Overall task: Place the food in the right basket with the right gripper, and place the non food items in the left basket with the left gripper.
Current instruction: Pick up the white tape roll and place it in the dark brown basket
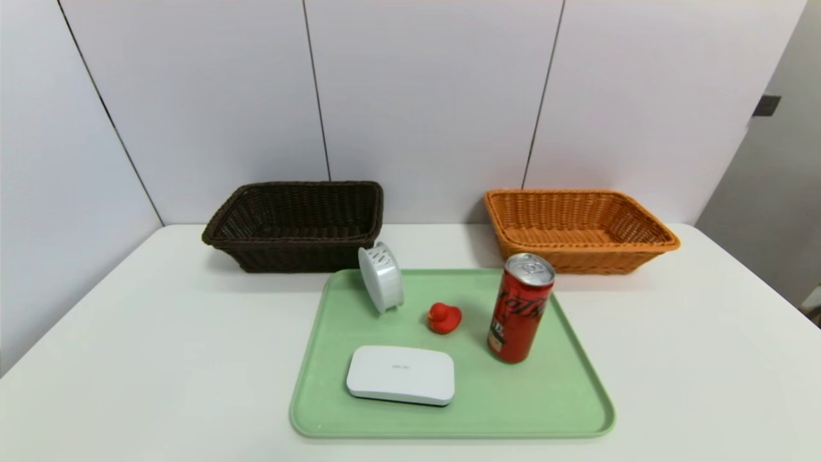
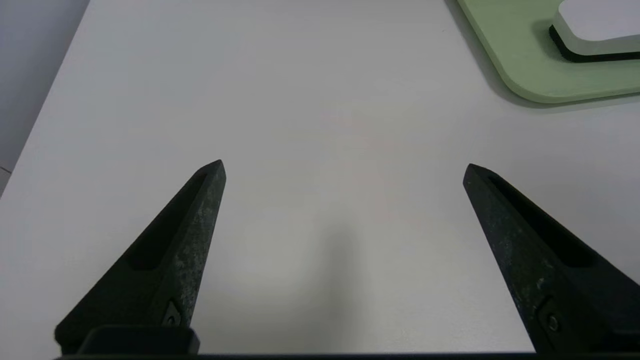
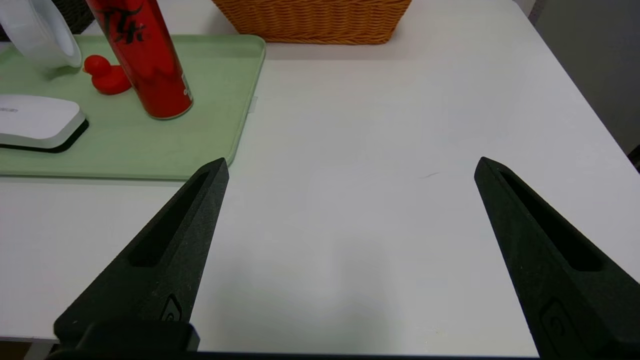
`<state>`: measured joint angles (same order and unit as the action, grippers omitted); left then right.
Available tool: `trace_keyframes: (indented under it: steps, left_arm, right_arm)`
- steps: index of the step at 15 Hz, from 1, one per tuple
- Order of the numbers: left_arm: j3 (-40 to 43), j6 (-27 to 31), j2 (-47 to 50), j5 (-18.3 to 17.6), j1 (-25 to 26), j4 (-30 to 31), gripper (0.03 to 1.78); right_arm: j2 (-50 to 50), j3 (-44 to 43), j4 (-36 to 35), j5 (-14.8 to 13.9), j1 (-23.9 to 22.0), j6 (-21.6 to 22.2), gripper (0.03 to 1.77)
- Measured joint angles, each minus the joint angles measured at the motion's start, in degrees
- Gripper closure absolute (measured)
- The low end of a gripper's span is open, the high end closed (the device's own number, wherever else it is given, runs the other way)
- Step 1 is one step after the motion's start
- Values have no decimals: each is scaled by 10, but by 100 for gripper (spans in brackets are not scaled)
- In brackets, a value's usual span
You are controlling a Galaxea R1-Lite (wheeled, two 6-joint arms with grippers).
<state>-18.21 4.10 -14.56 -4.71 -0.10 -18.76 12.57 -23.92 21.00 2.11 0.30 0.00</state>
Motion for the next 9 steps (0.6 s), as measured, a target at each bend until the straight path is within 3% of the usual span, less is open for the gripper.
trace_keyframes:
  steps: [7,9]
  left_arm:
    - [-202,-74,-319,-59,-8,7,12]
    - [-266,-85,-399,-62,-25,7,12]
  right_arm:
    - [255,-150,32,4,0,1,10]
    - [319,-191,33,23,2,1,10]
